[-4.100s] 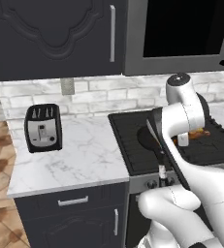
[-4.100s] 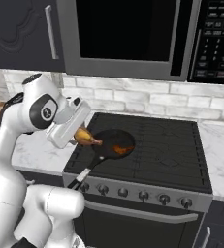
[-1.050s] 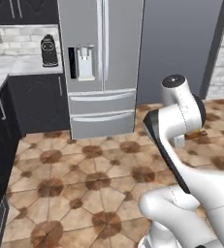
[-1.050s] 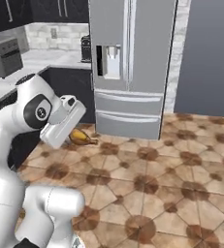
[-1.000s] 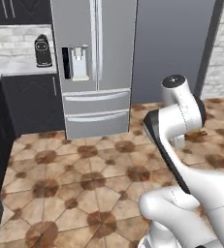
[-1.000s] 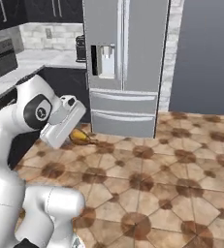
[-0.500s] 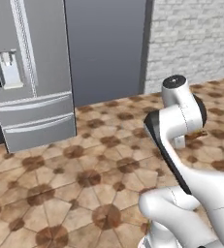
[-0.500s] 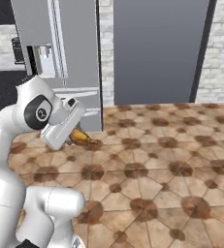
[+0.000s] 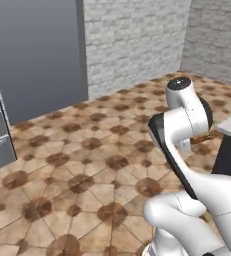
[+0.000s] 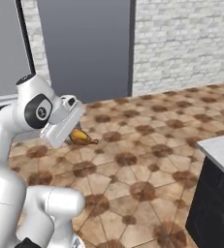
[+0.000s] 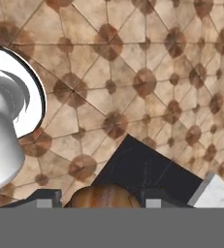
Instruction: Take the chicken drumsticks from the pan and place one on each plate on the dining counter.
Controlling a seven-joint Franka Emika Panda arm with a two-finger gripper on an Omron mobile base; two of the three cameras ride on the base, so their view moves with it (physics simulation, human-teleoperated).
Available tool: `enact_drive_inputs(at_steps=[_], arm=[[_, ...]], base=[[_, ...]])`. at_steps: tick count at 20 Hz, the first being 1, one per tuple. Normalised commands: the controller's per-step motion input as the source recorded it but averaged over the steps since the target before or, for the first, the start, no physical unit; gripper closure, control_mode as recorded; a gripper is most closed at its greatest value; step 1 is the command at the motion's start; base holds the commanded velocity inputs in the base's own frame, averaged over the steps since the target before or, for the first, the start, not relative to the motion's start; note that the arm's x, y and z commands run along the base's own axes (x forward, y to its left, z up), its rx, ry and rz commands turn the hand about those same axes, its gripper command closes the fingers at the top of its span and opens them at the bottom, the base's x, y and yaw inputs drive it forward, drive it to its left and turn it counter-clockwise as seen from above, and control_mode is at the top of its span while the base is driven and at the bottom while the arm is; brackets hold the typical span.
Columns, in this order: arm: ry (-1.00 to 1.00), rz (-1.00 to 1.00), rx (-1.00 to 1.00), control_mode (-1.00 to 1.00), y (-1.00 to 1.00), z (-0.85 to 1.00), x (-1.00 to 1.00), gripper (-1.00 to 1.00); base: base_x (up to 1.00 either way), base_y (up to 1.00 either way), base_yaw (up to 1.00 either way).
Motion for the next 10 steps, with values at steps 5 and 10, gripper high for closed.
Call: enact_drive_inputs(at_steps=[5,10], arm=[[0.00,0.00,0.00,1.00,0.00,0.00,0.00,1.00],[0.00,0.00,0.00,1.00,0.00,0.00,0.00,1.00]], base=[[0.70,0.03,-0.45],[0.88,0.25,-0.45]])
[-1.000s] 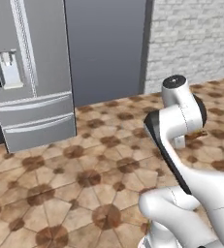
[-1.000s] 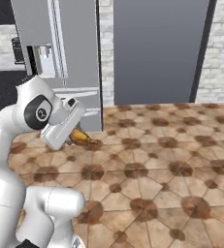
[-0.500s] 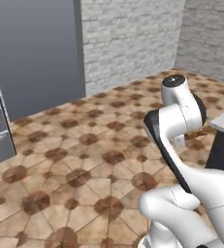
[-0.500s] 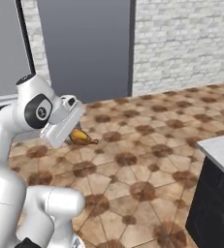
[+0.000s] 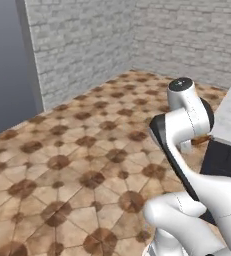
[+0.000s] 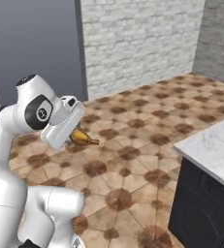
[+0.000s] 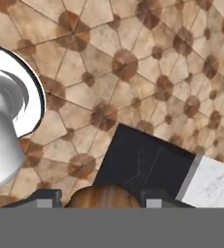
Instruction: Take the chicken drumsticks from the pan and place one on each plate on the dining counter.
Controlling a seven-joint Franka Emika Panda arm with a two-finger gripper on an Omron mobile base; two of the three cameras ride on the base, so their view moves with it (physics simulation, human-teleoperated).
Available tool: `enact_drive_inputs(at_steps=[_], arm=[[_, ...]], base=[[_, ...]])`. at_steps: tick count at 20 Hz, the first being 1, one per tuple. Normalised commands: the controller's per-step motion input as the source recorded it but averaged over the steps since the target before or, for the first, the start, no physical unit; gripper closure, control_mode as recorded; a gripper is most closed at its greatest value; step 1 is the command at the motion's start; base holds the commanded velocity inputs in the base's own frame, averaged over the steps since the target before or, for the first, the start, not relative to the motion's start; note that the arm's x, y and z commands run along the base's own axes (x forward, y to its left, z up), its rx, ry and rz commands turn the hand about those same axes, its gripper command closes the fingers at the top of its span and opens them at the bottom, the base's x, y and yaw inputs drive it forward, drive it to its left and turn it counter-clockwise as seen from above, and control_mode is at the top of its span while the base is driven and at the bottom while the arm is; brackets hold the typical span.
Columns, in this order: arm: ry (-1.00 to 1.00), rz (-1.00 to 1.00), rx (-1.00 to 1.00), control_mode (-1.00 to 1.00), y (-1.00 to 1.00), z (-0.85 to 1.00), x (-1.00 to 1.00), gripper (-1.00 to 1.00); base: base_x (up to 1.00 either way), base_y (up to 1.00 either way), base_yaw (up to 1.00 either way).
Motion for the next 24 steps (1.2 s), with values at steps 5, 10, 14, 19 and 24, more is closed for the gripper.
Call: enact_drive_inputs(at_steps=[5,10,14,19,24], arm=[[0.00,0.00,0.00,1.00,0.00,0.00,0.00,1.00],[0.00,0.00,0.00,1.00,0.00,0.00,0.00,1.00],[0.00,0.00,0.00,1.00,0.00,0.00,0.00,1.00],[0.00,0.00,0.00,1.00,0.00,0.00,0.00,1.00],[0.00,0.00,0.00,1.00,0.00,0.00,0.00,1.00]], base=[[0.88,0.14,-0.51],[0.94,0.14,-0.61],[1.00,0.29,-0.61],[1.00,0.77,-0.57],[1.00,1.00,-0.55]])
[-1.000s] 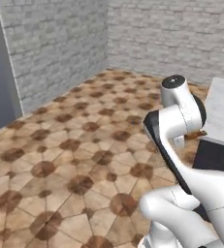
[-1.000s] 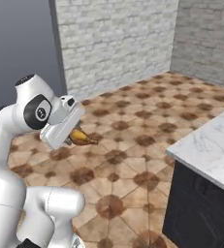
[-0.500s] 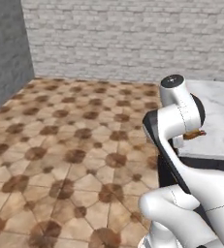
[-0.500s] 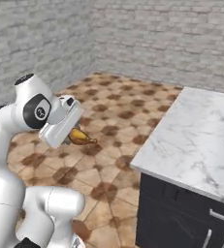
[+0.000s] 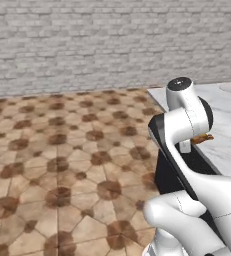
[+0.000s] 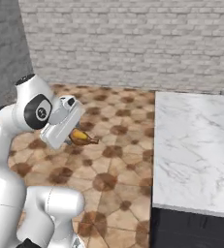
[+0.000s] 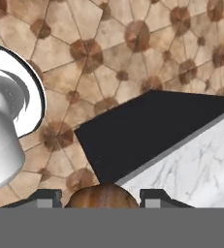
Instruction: Take the chicken drumsticks from the pan and place one on each plate on the dining counter.
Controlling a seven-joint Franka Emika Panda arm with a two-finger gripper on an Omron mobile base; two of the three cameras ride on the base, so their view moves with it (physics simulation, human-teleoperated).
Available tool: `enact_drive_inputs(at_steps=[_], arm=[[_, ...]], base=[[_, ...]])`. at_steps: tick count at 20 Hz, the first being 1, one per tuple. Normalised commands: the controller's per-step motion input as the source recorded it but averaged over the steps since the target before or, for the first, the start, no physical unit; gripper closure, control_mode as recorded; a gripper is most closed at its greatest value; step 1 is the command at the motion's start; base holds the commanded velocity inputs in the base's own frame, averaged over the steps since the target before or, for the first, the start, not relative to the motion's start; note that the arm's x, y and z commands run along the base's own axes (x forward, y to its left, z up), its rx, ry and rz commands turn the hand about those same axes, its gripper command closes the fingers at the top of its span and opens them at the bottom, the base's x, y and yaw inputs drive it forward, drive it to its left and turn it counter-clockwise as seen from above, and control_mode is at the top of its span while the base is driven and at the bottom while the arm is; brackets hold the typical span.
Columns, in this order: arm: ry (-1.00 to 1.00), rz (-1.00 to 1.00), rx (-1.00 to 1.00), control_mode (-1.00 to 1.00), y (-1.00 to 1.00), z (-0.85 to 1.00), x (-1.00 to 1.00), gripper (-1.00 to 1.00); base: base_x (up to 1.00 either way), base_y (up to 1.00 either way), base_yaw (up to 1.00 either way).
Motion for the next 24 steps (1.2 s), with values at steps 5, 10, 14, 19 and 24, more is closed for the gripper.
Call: enact_drive_inputs(at_steps=[5,10,14,19,24], arm=[[0.00,0.00,0.00,1.00,0.00,0.00,0.00,1.00],[0.00,0.00,0.00,1.00,0.00,0.00,0.00,1.00],[0.00,0.00,0.00,1.00,0.00,0.00,0.00,1.00],[0.00,0.00,0.00,1.00,0.00,0.00,0.00,1.00],[0.00,0.00,0.00,1.00,0.00,0.00,0.00,1.00]], base=[[1.00,1.00,-0.58],[1.00,1.00,-0.60],[1.00,1.00,-0.60],[1.00,1.00,-0.61],[0.95,1.00,-0.52]])
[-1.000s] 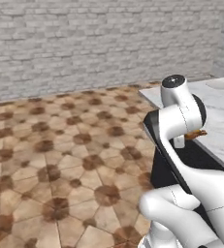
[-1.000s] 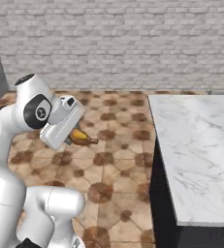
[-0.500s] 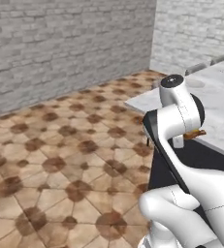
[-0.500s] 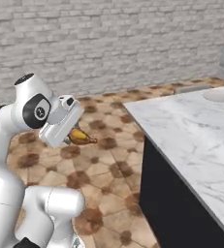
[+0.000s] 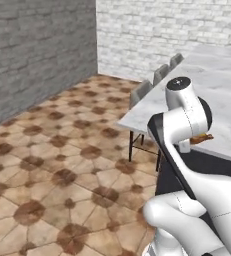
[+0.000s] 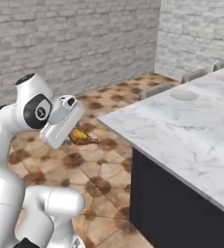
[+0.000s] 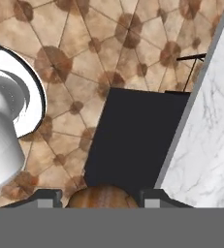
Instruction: Take the chicken drumsticks from the pan and place one on each plate on the dining counter.
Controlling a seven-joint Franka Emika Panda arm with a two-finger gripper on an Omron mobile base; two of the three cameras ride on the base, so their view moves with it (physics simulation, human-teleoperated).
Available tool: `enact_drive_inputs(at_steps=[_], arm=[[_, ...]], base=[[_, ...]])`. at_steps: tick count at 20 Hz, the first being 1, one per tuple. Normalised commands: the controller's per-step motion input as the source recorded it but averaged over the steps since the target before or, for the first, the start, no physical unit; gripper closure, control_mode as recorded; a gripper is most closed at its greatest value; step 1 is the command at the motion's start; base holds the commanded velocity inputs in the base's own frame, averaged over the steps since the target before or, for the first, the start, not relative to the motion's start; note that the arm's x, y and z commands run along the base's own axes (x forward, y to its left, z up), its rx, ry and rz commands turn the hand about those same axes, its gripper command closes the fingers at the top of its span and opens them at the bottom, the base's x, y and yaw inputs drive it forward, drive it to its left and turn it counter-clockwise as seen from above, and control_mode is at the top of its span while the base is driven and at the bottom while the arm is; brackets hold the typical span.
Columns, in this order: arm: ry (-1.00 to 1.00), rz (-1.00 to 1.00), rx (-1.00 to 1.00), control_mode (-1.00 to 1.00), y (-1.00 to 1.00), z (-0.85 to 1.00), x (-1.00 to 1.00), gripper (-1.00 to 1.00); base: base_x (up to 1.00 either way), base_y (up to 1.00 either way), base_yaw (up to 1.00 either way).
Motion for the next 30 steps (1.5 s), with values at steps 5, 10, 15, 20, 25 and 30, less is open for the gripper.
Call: enact_drive_inputs(at_steps=[5,10,15,20,25,30], arm=[[0.00,0.00,0.00,1.00,0.00,0.00,0.00,1.00],[0.00,0.00,0.00,1.00,0.00,0.00,0.00,1.00],[0.00,0.00,0.00,1.00,0.00,0.00,0.00,1.00],[0.00,0.00,0.00,1.00,0.00,0.00,0.00,1.00],[0.00,0.00,0.00,1.00,0.00,0.00,0.00,1.00],[0.00,0.00,0.00,1.00,0.00,0.00,0.00,1.00]], base=[[0.85,1.00,-0.41],[0.81,1.00,-0.38],[0.83,1.00,-0.38],[0.87,1.00,-0.39],[0.95,1.00,-0.40],[1.00,1.00,-0.51]])
